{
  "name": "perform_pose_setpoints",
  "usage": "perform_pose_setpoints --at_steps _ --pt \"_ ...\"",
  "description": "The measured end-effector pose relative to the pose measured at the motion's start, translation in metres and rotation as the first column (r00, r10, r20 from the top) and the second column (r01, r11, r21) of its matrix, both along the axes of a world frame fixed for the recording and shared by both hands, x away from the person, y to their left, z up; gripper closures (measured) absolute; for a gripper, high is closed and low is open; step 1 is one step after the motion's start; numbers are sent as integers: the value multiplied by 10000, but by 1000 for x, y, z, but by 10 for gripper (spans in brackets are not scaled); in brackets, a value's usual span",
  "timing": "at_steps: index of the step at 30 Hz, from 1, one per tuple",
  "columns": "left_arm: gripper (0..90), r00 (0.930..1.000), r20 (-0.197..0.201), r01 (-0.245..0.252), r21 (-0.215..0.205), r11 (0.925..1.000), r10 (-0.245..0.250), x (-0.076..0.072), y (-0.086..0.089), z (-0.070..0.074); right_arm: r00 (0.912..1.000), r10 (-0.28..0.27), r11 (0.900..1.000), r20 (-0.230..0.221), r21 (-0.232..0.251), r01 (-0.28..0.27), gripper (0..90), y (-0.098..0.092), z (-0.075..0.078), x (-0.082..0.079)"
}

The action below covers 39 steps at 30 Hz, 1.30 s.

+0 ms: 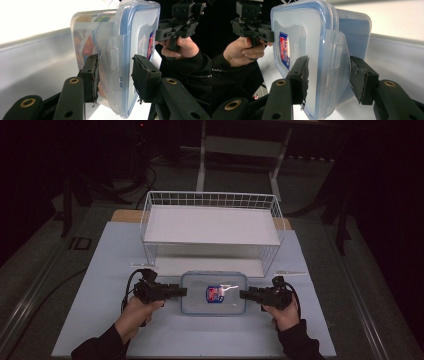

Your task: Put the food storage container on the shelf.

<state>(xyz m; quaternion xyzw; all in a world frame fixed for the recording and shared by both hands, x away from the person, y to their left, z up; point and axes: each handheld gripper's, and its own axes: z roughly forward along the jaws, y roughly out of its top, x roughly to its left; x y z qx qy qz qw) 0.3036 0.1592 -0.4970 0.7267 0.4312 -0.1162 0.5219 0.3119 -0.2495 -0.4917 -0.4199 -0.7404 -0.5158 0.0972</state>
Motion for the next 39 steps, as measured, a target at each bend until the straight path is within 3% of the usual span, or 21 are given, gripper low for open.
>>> perform_pose_setpoints --at_steps 9,16,17,19,22,23,26,27,29,34,35,39 --pt "567 9974 682 -221 50 9997 217 13 -6 -2 9984 -161 9996 551 -226 174 505 -1 6 16" --pt "567 9942 1014 -356 90 9993 345 24 -10 1 9967 -384 9992 711 -111 393 502 -4 5 25" --pt "564 9904 1326 -423 176 9989 396 27 -12 2 9951 -420 9990 892 -117 432 501 -4 5 29" --pt "564 9867 1555 -484 15 9988 476 30 -13 -2 9938 -477 9986 1006 -174 497 496 -4 5 32" --pt "564 9865 1553 -519 -91 9986 527 34 -14 -7 9924 -532 9982 1112 -224 560 496 -5 4 35" --pt "564 9833 1710 -615 -147 9980 631 36 -15 -8 9913 -623 9976 1160 -216 652 494 -5 3 39" --pt "561 9818 1770 -685 -46 9976 683 39 -16 -6 9907 -692 9972 1167 -205 721 492 -6 2 42" --pt "561 9766 2034 -715 -31 9974 706 43 -16 -3 9889 -712 9970 1308 -197 744 488 -4 2 45" --pt "558 9729 2155 -870 55 9962 837 46 -16 -1 9854 -782 9965 1515 -178 818 487 -3 2 48" --pt "549 9700 2198 -1091 128 9940 1036 51 -16 1 9779 -962 9952 1856 -4 980 483 -1 1 54" --pt "542 9608 2530 -1297 481 9904 1136 54 -16 -2 9747 -1011 9946 1992 -11 1034 482 1 -2 57" --pt "532 9594 2438 -1509 193 9884 1417 57 -15 -8 9703 -1157 9930 2124 14 1180 482 5 -7 61"
